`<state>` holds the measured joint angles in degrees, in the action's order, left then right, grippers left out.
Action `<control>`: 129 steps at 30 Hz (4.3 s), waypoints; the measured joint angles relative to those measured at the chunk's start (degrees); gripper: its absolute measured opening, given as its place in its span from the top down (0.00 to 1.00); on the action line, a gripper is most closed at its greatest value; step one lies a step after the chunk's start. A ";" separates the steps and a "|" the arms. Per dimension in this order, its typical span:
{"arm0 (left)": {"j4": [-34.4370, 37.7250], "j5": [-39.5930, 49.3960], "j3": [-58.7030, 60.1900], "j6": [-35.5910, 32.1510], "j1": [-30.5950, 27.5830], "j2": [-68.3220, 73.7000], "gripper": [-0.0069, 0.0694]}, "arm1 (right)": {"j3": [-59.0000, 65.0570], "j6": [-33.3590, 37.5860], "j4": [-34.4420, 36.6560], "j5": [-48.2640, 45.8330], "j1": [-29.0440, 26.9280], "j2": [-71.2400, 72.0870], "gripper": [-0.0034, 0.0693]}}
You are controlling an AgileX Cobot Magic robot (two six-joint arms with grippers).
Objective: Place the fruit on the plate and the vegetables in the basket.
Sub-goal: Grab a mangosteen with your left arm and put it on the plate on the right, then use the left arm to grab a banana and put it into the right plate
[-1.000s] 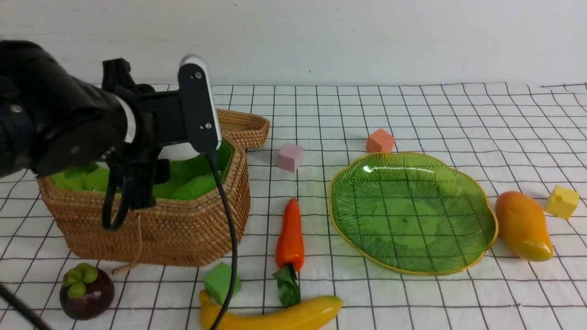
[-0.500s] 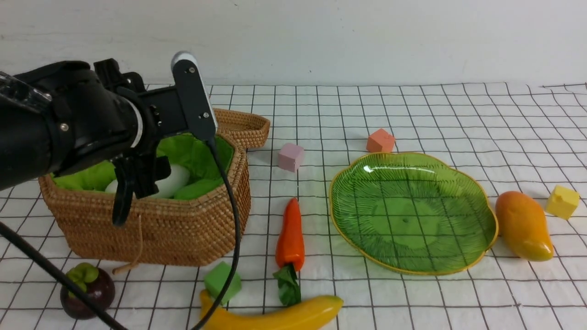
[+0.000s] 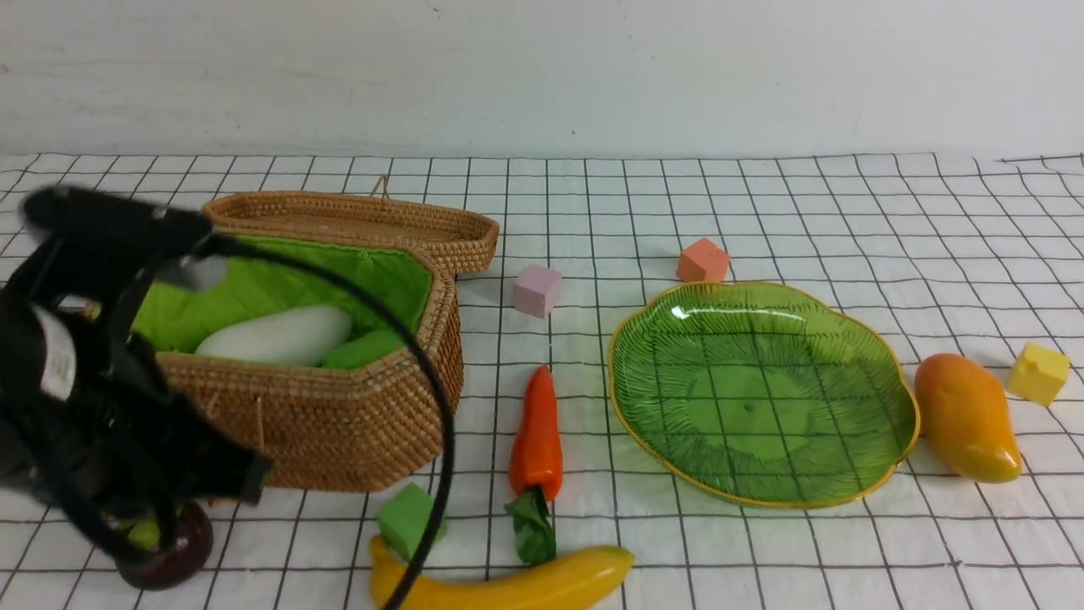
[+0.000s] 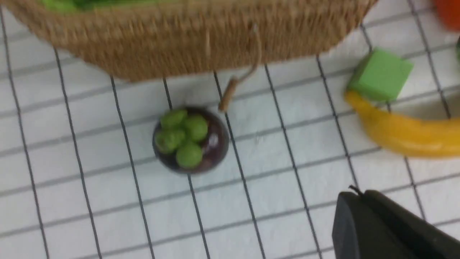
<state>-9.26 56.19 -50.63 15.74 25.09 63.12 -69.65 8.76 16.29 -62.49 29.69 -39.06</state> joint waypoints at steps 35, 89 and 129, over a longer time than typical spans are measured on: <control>16.30 -29.06 11.73 -38.00 -24.61 15.45 0.07 | 0.94 2.50 0.04 -2.54 0.00 0.00 0.74; 23.59 -18.26 -32.47 -32.30 16.58 34.51 0.25 | 0.94 -27.64 -28.63 -10.00 0.00 0.00 0.70; 17.79 13.93 -74.67 -27.19 17.79 53.28 0.39 | 0.94 -18.54 -20.42 -10.00 0.00 0.52 0.68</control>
<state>8.53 70.12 -125.29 -11.44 42.88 116.40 -68.72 -9.77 -4.13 -72.49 29.69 -38.54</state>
